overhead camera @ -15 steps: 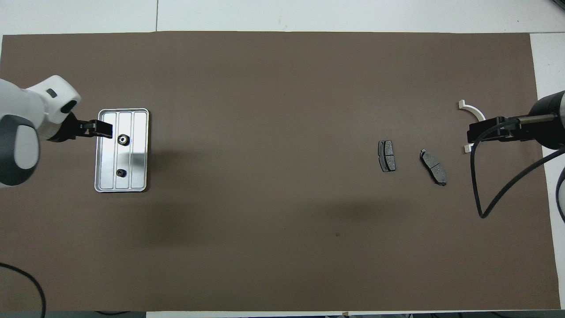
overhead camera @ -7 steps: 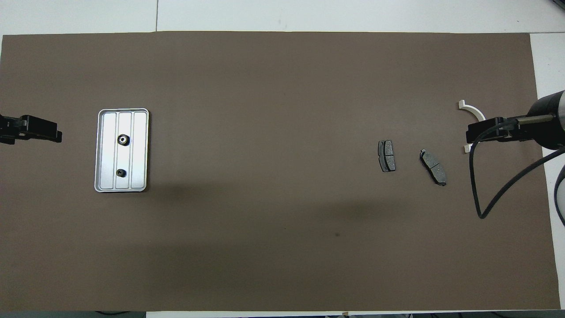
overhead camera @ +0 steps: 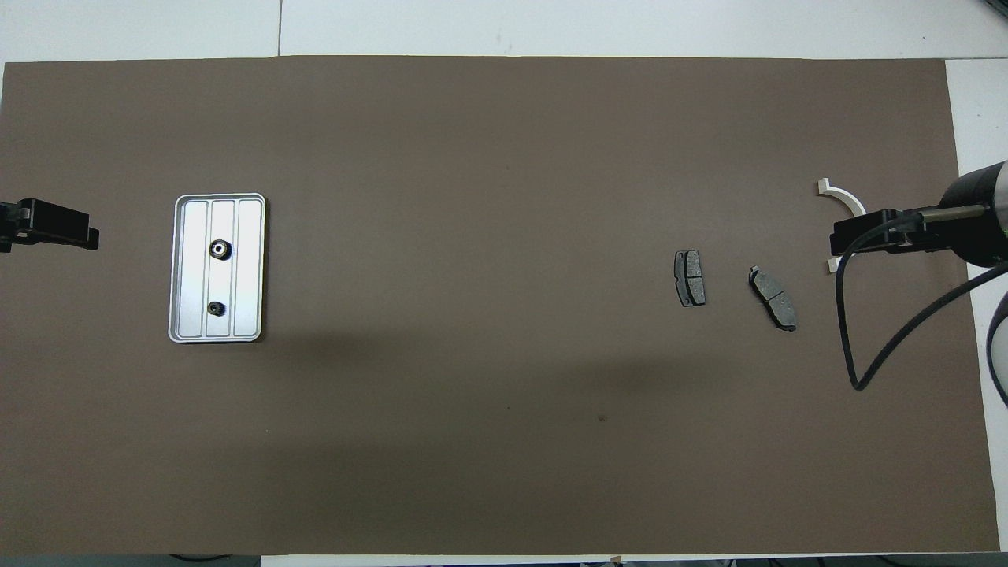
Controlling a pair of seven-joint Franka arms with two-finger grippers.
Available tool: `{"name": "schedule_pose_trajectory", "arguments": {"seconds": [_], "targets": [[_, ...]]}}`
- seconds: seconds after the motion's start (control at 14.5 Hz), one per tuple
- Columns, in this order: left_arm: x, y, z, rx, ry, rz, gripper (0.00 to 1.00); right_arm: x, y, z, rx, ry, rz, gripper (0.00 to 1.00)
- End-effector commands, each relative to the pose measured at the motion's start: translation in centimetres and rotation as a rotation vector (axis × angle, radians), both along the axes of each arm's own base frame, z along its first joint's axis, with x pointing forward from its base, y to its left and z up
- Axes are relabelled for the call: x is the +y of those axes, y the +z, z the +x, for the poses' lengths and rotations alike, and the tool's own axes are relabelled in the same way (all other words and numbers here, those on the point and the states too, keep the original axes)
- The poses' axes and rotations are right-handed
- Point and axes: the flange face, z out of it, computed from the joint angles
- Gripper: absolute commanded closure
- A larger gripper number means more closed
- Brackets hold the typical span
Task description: Pick bearing gear from pile to tray
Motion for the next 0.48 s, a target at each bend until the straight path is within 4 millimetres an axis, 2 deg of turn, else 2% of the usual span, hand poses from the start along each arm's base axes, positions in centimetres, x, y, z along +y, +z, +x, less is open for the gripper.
{"name": "schedule_pose_trajectory", "arguments": {"seconds": [0.0, 0.41], "targets": [[-0.27, 1.27, -0.25, 0.015, -0.011, -0.011, 0.00, -0.66, -0.06, 0.12, -0.009, 0.018, 0.001, 0.00], [-1.27, 1.69, 0.04, 0.001, -0.024, -0.008, 0.00, -1.33, -0.15, 0.12, -0.005, 0.007, 0.001, 0.00]]}}
